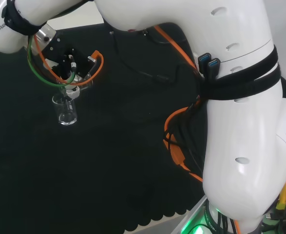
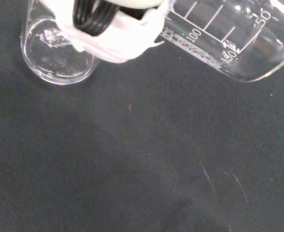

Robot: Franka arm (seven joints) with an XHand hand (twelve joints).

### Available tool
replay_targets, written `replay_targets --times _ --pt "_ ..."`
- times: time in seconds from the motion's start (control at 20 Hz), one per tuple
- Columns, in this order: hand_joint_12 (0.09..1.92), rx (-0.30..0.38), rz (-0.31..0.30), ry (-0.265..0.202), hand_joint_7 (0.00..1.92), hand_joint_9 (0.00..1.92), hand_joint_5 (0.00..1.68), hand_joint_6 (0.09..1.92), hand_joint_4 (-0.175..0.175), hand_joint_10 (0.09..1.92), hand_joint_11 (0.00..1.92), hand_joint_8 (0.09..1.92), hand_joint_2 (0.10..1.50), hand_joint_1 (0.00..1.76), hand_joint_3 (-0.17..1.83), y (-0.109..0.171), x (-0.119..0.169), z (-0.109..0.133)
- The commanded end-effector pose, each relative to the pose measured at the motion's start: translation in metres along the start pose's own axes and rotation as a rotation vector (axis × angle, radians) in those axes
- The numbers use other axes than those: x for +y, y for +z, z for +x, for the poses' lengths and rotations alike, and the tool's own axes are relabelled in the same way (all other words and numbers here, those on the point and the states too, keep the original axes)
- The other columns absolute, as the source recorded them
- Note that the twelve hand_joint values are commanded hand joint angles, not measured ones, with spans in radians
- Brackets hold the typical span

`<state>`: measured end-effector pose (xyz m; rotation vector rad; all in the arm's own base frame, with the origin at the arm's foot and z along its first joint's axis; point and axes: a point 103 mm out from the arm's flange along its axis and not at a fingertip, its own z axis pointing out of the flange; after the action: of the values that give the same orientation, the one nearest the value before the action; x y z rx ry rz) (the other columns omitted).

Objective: Pour the water from the handheld beaker into the one on the table.

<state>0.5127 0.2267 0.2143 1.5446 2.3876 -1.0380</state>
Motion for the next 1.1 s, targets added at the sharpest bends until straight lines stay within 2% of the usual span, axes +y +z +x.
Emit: replay_targets --times 0.05,0.25,0.6,0.85,1.1 --pt "1.13 0.005 0.000 -0.001 1.56 1.07 1.21 0.65 0.006 0.62 0.63 0.09 1.05 1.28 -0.17 0.000 -0.001 0.000" --pt "1.13 0.028 -0.010 -0.005 1.56 1.07 1.21 0.65 0.006 0.62 0.63 0.09 1.05 1.28 -0.17 0.000 -0.002 -0.002" --pt "1.13 0.132 -0.030 -0.020 1.56 1.07 1.21 0.66 0.005 0.62 0.63 0.09 1.05 1.28 -0.17 -0.002 -0.004 -0.010" --pt "1.13 0.218 -0.075 -0.023 1.56 1.07 1.21 0.66 0.005 0.62 0.64 0.09 1.05 1.28 -0.17 -0.005 -0.007 -0.019" --pt "1.13 0.348 -0.142 -0.022 1.56 1.07 1.21 0.66 0.004 0.63 0.64 0.09 1.05 1.28 -0.17 -0.003 -0.011 -0.030"
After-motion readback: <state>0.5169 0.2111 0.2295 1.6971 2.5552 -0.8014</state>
